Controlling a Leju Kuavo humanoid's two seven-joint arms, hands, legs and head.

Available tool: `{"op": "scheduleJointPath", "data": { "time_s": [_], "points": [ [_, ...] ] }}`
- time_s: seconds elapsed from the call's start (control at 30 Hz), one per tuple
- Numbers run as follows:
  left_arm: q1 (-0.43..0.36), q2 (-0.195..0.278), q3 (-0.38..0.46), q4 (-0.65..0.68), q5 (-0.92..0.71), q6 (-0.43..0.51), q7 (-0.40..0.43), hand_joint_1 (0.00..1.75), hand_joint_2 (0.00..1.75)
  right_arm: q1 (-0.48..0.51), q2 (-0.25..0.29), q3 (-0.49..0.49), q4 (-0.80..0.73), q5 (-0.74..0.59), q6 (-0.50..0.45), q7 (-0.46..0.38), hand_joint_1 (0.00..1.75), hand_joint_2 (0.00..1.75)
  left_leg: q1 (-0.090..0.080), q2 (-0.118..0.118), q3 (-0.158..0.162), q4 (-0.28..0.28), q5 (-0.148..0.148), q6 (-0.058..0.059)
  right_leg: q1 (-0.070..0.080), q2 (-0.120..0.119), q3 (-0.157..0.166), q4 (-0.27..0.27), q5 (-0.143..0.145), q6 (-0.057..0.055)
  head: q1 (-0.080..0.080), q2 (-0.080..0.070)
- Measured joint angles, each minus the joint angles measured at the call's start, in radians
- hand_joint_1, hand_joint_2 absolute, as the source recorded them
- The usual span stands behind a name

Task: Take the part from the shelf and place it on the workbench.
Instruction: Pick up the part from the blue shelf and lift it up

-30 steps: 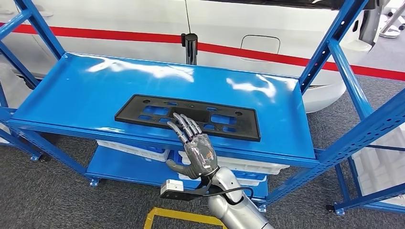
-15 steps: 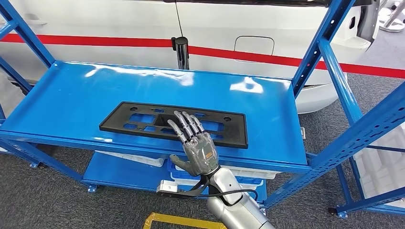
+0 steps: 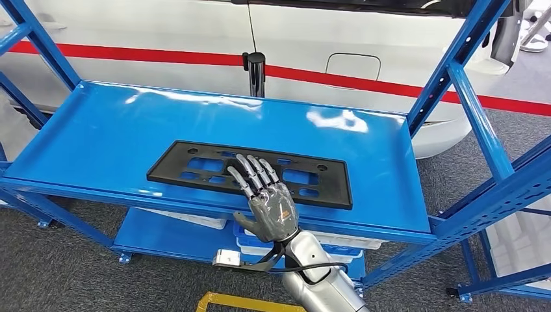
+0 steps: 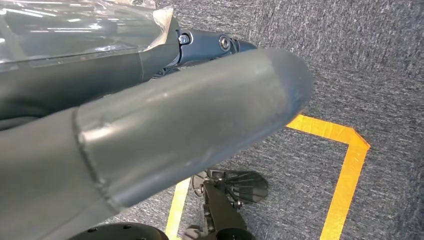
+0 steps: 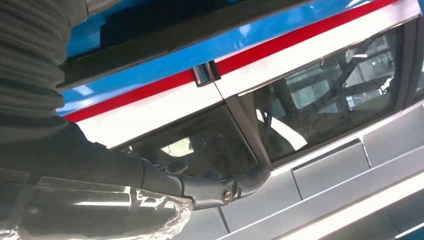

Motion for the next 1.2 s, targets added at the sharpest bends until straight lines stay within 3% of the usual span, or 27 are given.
{"op": "scheduleJointPath", "data": {
  "time_s": [0.07,0.13,0.23,0.43,0.57,0.63,1.2],
  "points": [
    [0.0,0.0,0.0,0.0,-0.002,-0.002,0.0,0.0,0.0,0.0,0.001,0.0,0.0,-0.001,0.0,-0.001,0.0,1.75,-0.002,-0.002,0.006,0.003,-0.008,-0.011,-0.006,-0.004,0.066,-0.143,0.057,0.011,0.0,0.0],
    [0.0,0.002,0.0,0.0,-0.003,-0.003,0.0,0.0,0.0,0.002,0.003,0.0,0.0,-0.001,0.0,-0.002,0.0,1.75,-0.005,-0.002,0.008,0.009,-0.017,-0.012,-0.012,-0.005,0.096,-0.201,0.08,0.004,-0.001,0.0],
    [0.0,0.005,0.0,0.0,-0.004,-0.003,0.001,0.0,0.0,0.003,0.006,-0.001,0.0,0.0,0.0,-0.003,0.0,1.75,-0.003,-0.002,0.01,0.009,-0.019,0.003,-0.008,-0.002,0.098,-0.202,0.082,-0.003,-0.002,0.0],
    [0.0,0.004,0.0,0.0,-0.004,-0.003,0.004,0.0,0.0,0.003,0.008,0.0,0.0,0.002,0.0,-0.003,0.0,1.75,0.003,-0.001,0.015,0.0,-0.016,-0.004,-0.001,0.0,0.098,-0.201,0.079,-0.01,-0.002,0.0],
    [0.0,0.004,0.0,0.0,-0.005,-0.002,0.005,0.0,0.0,0.002,0.008,0.0,0.0,0.0,0.0,-0.003,0.0,1.75,0.006,0.0,0.016,-0.002,-0.017,-0.03,0.003,0.0,0.098,-0.2,0.077,-0.017,-0.002,0.0],
    [0.0,0.004,0.0,0.0,-0.005,-0.001,0.006,0.0,0.0,0.002,0.008,0.001,0.002,-0.002,0.0,-0.003,0.0,1.75,0.007,0.0,0.016,-0.002,-0.018,-0.035,0.004,0.0,0.098,-0.2,0.077,-0.018,-0.002,0.0],
    [-0.001,0.003,-0.001,0.0,-0.013,0.004,0.016,0.0,0.0,0.001,0.01,0.021,0.02,-0.01,0.002,-0.002,0.0,1.75,-0.002,0.0,0.016,0.0,-0.018,-0.035,-0.002,0.0,0.098,-0.2,0.077,-0.017,-0.002,0.0]
  ]
}}
